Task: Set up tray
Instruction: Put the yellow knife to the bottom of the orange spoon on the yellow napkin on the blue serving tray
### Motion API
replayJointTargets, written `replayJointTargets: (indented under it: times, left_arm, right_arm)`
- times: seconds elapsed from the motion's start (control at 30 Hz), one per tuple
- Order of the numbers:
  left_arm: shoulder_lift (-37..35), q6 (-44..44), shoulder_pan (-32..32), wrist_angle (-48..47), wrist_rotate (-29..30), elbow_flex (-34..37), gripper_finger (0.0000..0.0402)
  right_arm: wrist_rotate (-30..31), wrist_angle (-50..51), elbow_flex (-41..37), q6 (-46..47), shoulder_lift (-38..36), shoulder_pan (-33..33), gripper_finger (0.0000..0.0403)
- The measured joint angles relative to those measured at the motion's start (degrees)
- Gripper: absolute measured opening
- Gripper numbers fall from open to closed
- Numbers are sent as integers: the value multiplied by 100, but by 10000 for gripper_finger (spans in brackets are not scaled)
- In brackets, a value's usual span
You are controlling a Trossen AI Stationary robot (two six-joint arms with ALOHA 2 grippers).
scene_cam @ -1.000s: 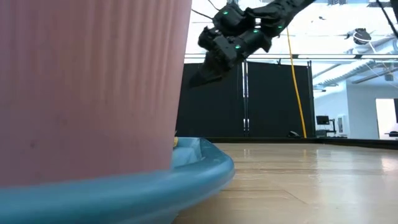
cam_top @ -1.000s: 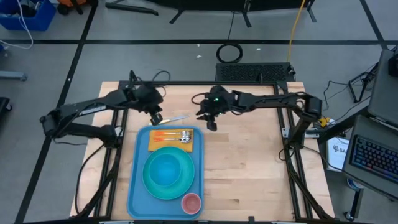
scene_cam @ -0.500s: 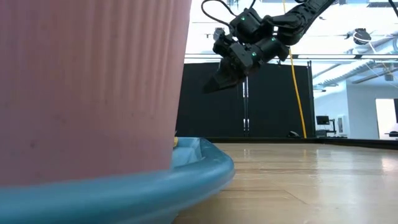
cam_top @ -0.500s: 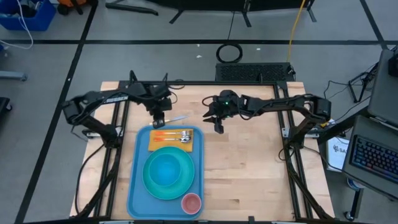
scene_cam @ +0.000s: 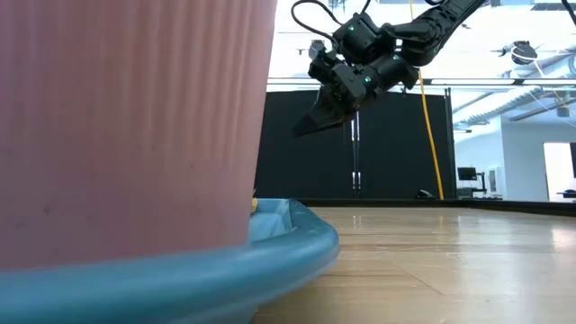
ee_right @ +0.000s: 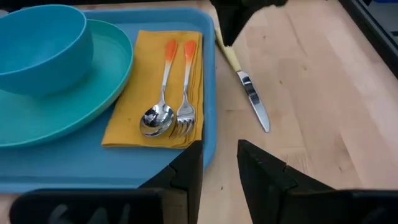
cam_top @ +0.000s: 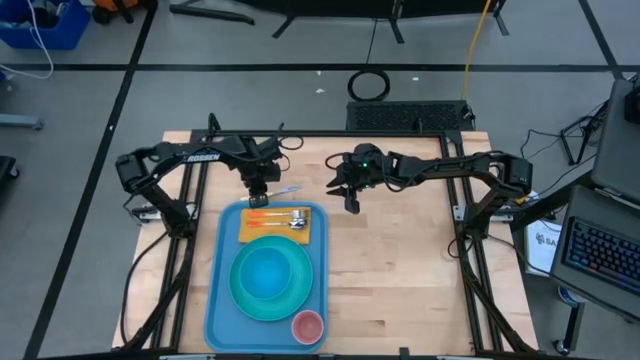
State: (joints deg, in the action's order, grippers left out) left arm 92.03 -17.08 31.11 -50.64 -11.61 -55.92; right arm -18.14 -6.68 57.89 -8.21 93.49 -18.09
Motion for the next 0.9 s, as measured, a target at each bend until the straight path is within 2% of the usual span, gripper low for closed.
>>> replayJointTargets:
  times: [0.27,0.63,0.9]
  left_arm:
    - [144,48,0,84,281,0,26]
    - [144,194,-22,338,313,4,124]
    - [144,196,-28,472,315,99,143]
  right_arm:
    - [-2,-2,0,2,0,0,91]
    - [-2,0,2,5,2,4,91]
    - [-2,0,2,7,2,4,91]
